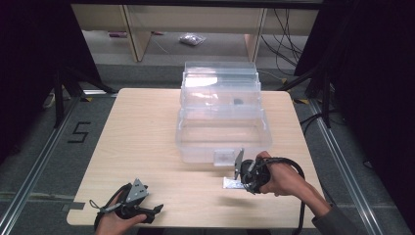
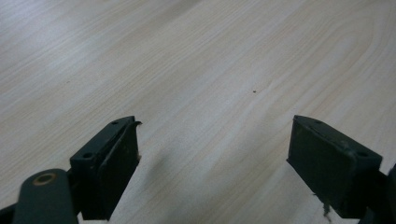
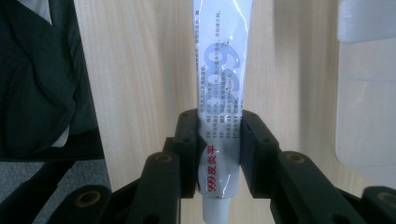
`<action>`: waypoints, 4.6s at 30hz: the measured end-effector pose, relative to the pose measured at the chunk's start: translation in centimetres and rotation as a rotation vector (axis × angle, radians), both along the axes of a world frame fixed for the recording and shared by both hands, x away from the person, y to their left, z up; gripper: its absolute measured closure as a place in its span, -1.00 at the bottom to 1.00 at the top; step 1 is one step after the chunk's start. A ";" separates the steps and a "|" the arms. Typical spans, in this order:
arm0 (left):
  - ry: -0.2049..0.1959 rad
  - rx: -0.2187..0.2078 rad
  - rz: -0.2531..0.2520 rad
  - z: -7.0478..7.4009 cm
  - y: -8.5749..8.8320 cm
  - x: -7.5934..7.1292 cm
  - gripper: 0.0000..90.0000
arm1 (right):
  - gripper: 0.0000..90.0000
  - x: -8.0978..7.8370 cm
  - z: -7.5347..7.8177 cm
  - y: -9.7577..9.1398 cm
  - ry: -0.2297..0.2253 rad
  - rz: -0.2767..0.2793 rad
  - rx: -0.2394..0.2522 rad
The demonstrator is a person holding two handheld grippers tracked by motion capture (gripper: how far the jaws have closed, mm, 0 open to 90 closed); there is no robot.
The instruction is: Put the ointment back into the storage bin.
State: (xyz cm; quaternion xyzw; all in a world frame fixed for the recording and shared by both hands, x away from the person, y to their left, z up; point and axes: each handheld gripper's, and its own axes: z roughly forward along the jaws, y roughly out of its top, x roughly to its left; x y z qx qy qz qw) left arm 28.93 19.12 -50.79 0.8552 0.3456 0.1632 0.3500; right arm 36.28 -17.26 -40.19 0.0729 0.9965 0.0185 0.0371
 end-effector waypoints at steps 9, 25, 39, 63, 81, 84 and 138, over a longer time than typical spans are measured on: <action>0.006 -0.004 -0.006 0.0 0.0 0.0 -0.65 | 0.57 1.0 1.0 -0.6 0.007 0.000 0.010; 0.001 -0.005 0.005 0.0 0.0 0.0 -0.65 | 0.57 3.0 4.3 -1.4 -0.006 -0.041 0.017; 0.005 0.005 -0.012 0.1 0.1 0.0 -0.65 | 0.57 4.9 5.8 -2.3 -0.014 -0.036 0.037; -0.001 -0.001 -0.004 0.0 0.0 0.1 -0.65 | 0.58 9.3 7.8 -2.4 -0.040 -0.089 0.021; 0.002 -0.016 0.003 0.0 0.0 0.0 -0.65 | 0.57 13.0 5.4 -2.6 -0.018 -0.092 0.003; -0.003 -0.009 -0.003 0.1 0.0 0.0 -0.65 | 0.57 13.4 4.7 -2.4 -0.006 -0.084 -0.006; -0.002 -0.001 -0.018 0.1 0.0 0.0 -0.65 | 0.46 16.1 1.8 -3.0 0.054 -0.112 0.032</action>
